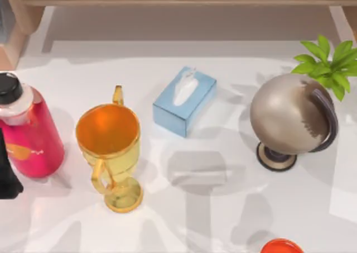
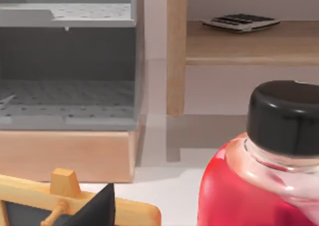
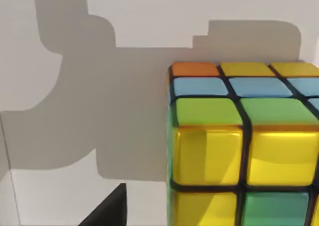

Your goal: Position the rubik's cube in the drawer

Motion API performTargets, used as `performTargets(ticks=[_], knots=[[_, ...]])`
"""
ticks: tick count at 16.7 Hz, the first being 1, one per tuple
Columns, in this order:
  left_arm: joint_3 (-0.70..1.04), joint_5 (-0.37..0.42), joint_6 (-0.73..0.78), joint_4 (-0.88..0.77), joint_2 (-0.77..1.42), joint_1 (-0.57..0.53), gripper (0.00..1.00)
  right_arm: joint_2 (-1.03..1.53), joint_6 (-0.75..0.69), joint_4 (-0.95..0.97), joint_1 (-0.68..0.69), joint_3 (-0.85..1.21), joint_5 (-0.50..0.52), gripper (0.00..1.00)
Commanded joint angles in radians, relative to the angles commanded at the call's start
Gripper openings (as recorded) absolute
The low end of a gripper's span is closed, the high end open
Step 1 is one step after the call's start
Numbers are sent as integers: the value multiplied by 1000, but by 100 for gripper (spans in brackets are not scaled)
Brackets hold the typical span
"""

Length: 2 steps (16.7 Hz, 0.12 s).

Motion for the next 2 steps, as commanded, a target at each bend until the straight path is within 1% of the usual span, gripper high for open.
performTargets(ticks=[2], knots=[[0, 0, 0, 0, 0, 0, 100, 0, 0, 0, 0, 0, 0, 100]])
